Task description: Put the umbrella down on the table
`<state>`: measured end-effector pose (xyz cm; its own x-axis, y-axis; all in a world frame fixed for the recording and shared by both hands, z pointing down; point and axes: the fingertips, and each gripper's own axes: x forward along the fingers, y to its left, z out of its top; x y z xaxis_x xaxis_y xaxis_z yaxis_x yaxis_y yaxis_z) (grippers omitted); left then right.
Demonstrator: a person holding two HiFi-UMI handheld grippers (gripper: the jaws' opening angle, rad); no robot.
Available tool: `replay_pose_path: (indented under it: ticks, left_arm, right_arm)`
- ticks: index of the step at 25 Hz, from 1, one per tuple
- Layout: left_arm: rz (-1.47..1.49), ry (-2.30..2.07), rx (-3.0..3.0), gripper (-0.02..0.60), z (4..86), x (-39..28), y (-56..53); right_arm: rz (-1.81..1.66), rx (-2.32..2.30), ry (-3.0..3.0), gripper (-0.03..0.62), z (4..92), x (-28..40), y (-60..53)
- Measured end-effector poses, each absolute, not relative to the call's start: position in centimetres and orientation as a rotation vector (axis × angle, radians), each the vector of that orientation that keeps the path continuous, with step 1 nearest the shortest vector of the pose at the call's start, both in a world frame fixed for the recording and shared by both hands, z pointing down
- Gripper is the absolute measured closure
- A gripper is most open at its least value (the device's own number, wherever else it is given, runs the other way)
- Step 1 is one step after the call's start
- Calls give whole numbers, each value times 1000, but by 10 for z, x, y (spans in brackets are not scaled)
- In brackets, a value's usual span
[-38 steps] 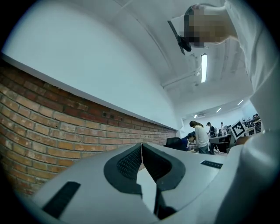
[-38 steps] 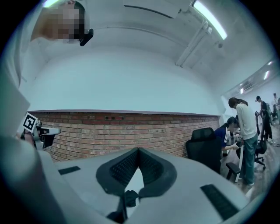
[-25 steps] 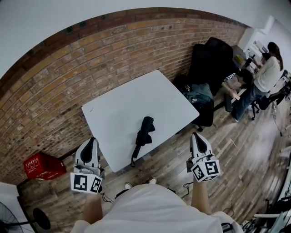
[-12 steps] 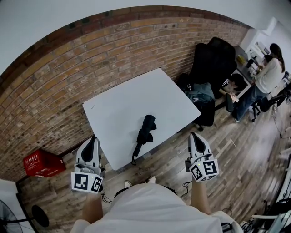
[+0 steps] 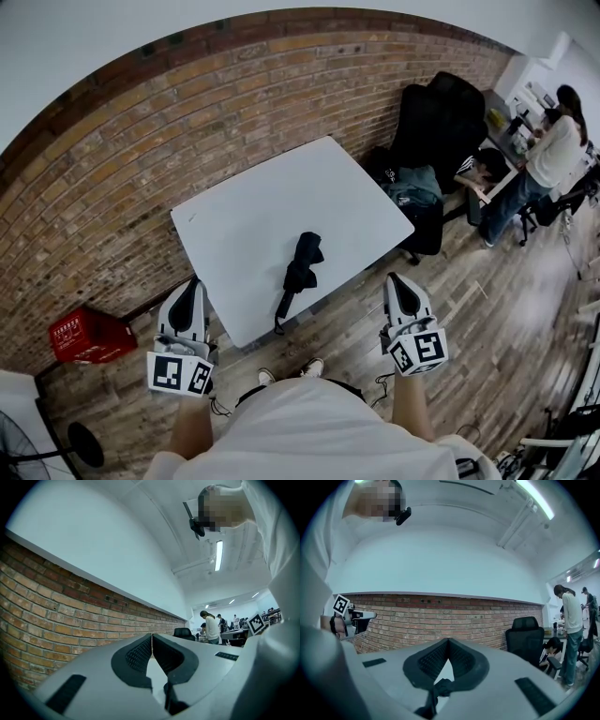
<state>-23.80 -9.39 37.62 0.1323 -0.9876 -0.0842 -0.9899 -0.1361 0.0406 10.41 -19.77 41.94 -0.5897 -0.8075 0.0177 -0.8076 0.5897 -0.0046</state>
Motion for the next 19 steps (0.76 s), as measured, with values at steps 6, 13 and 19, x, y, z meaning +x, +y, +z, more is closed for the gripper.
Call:
replay_pose_path:
  ticks: [6,13,19]
  left_arm:
    - [129,2055,-2350,554,378,-242,-88]
    - [124,2051,-2358,554,378,-244,-85]
    - [127,2046,-2363,554,381,-246,-82]
  right_arm:
    - [34,1415,-2783,576,422,97,-192]
    - [33,1416,-2779,576,421,95,-187]
    - [30,1407,-2785,576,424,89,-181]
